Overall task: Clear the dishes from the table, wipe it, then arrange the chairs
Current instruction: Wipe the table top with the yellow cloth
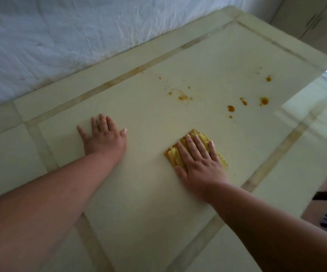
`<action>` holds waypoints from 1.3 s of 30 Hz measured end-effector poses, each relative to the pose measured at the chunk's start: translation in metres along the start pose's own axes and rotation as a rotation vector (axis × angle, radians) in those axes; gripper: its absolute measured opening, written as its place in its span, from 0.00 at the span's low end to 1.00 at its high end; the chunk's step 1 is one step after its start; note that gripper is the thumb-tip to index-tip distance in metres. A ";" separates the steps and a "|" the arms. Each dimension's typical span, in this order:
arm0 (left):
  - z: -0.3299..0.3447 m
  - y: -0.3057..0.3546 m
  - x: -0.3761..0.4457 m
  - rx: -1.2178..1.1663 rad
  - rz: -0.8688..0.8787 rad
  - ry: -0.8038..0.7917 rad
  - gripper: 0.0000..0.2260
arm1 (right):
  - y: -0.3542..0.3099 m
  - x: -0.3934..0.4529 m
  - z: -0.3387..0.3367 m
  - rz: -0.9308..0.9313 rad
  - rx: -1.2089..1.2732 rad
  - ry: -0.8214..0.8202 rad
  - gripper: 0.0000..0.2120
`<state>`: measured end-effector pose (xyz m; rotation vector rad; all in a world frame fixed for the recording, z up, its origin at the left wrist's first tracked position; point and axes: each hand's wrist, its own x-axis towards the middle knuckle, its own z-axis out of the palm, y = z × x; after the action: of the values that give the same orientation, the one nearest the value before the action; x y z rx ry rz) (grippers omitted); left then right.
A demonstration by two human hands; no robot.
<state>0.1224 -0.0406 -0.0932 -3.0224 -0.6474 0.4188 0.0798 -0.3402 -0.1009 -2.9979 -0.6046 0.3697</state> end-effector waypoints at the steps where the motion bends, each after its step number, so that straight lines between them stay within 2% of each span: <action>1: -0.004 0.004 -0.002 0.019 -0.009 -0.009 0.34 | 0.008 -0.021 0.003 0.017 0.005 -0.004 0.38; 5: -0.014 0.031 -0.026 -0.039 0.002 0.050 0.32 | 0.034 -0.086 0.015 0.068 0.017 -0.014 0.37; 9: -0.006 0.076 -0.085 -0.136 0.185 0.124 0.31 | 0.065 -0.132 0.019 0.143 0.024 -0.055 0.37; 14: 0.023 0.103 -0.134 -0.077 0.383 0.000 0.34 | 0.074 -0.144 0.017 0.179 0.028 -0.083 0.37; 20: 0.022 0.101 -0.133 0.012 0.401 -0.038 0.37 | 0.071 -0.143 0.019 0.197 0.005 -0.073 0.37; 30: -0.008 0.100 -0.122 0.023 0.462 -0.019 0.40 | 0.065 -0.141 0.014 0.234 -0.007 -0.099 0.35; 37: -0.014 0.103 -0.121 -0.008 0.453 -0.029 0.38 | 0.054 -0.104 0.005 0.352 0.027 -0.152 0.36; 39: -0.018 0.101 -0.117 0.026 0.473 0.012 0.33 | 0.055 -0.091 0.003 0.341 0.015 -0.147 0.36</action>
<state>0.0650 -0.1797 -0.0538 -3.1278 0.0855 0.4101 0.0181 -0.4264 -0.0892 -3.0743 -0.0914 0.6133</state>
